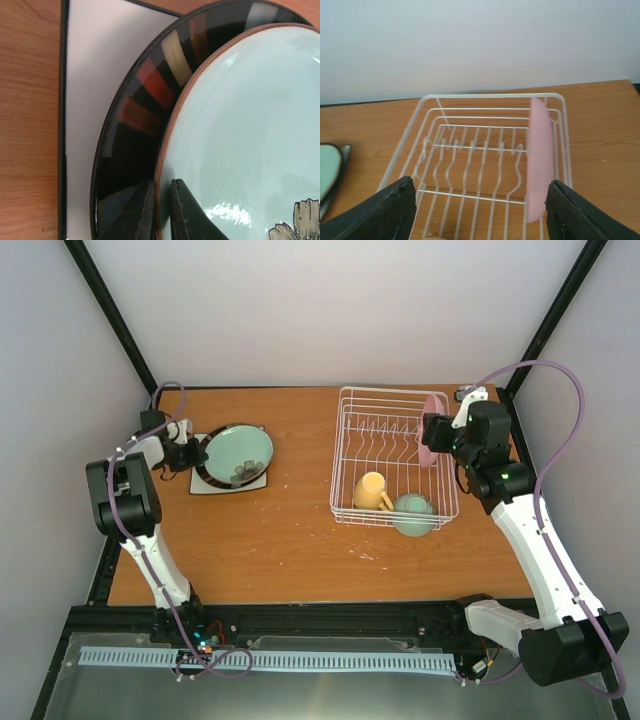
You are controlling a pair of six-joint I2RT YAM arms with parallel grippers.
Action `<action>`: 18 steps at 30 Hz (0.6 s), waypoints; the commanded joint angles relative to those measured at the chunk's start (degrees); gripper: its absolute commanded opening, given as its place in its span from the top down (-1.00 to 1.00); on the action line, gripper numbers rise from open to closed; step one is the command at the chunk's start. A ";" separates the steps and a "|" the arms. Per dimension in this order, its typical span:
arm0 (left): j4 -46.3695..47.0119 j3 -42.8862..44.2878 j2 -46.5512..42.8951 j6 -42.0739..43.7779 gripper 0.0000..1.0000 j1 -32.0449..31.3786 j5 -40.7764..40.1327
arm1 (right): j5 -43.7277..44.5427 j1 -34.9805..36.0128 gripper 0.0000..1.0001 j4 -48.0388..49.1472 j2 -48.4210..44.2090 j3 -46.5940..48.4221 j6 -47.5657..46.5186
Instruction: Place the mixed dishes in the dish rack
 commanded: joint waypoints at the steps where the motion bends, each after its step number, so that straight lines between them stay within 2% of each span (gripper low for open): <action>1: -1.32 -1.11 -2.40 0.47 0.99 -0.61 4.68 | -10.77 -0.26 -0.40 4.71 -1.06 -1.04 1.15; 5: -0.66 -1.72 -4.96 -0.03 0.99 -0.61 7.05 | -25.20 1.75 -0.36 9.61 0.98 -1.71 1.26; 7: -0.17 -2.01 -6.13 -0.29 0.99 -0.61 7.75 | -29.31 5.85 -0.36 11.60 3.44 -1.35 1.07; 14: 0.42 -2.71 -8.24 -0.10 0.99 -0.61 9.27 | -35.73 18.91 -0.38 15.37 15.69 4.01 0.78; 18: 1.69 -3.72 -8.25 0.07 0.99 -0.61 10.54 | -38.53 24.12 -0.39 15.88 23.57 8.33 1.10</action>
